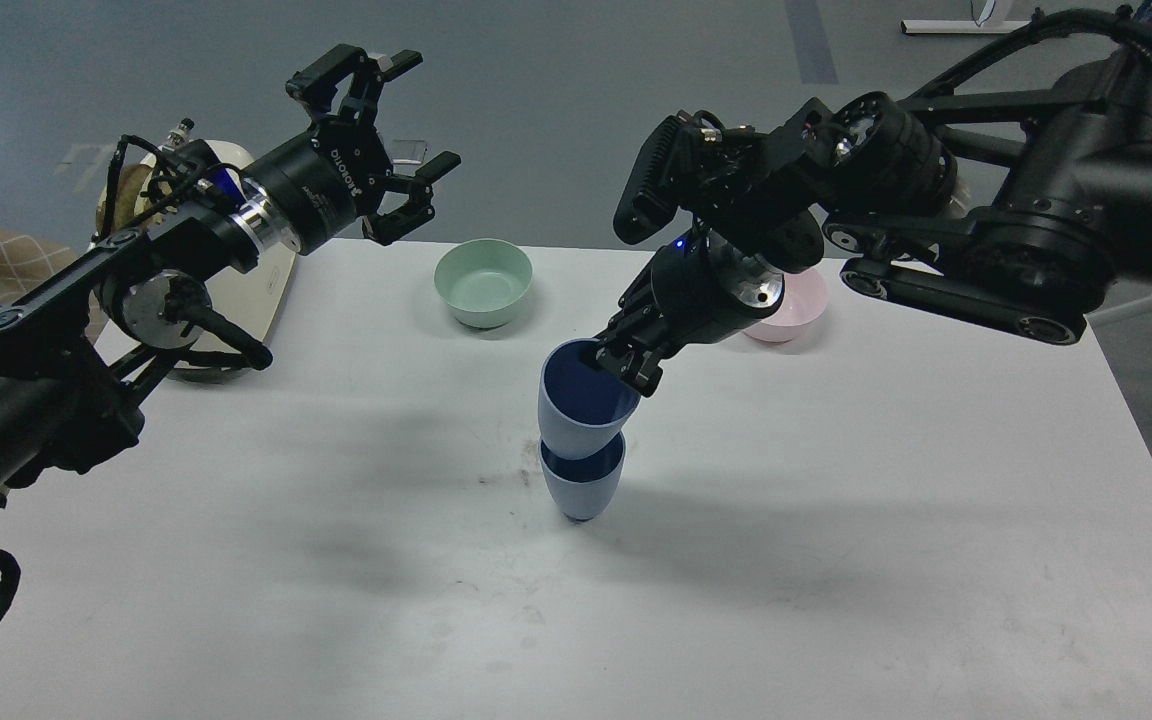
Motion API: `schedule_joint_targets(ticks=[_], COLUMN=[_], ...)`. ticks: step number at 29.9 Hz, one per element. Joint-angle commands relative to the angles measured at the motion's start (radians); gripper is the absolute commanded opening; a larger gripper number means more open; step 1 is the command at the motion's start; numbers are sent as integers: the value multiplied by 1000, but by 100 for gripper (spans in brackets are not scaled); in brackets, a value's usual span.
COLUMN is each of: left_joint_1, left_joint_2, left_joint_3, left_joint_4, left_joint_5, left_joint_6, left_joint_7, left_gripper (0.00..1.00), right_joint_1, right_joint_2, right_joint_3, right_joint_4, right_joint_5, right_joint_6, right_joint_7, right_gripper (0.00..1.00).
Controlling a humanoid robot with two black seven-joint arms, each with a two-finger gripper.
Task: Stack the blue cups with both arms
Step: 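Move the held cup over the centered cup and lower it inside, then open the right gripper to release the stacked cup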
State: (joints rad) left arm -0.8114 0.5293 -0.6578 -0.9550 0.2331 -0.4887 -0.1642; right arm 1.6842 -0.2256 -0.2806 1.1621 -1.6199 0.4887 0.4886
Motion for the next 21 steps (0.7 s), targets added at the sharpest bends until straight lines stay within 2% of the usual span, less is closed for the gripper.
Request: schedule_joint_targets(ticks=[1, 7, 9, 10, 15, 21], left_joint_1=[1, 9, 9, 9, 9, 9], left_joint_2=[0, 6, 8, 8, 8, 15], left_joint_3=[-3, -8, -10, -10, -10, -16], left_joint_4=[1, -1, -1, -1, -1, -1], left_joint_5=[0, 0, -1, -2, 0, -2], left_joint_6=[0, 0, 0, 0, 0, 0], left_joint_7=[0, -1, 0, 0, 0, 0], left_gripper=[98, 98, 98, 98, 98, 98], right_joint_1=[0, 0, 0, 0, 0, 2], right_joint_2=[0, 3, 3, 3, 3, 0], right_joint_3=[0, -15, -15, -15, -15, -9], right_joint_4=[4, 5, 5, 5, 5, 5], right_joint_5=[0, 0, 0, 0, 0, 5], right_joint_6=[0, 0, 0, 0, 0, 0], right_joint_7=[0, 0, 0, 0, 0, 0], right_gripper=[0, 0, 7, 8, 29, 39])
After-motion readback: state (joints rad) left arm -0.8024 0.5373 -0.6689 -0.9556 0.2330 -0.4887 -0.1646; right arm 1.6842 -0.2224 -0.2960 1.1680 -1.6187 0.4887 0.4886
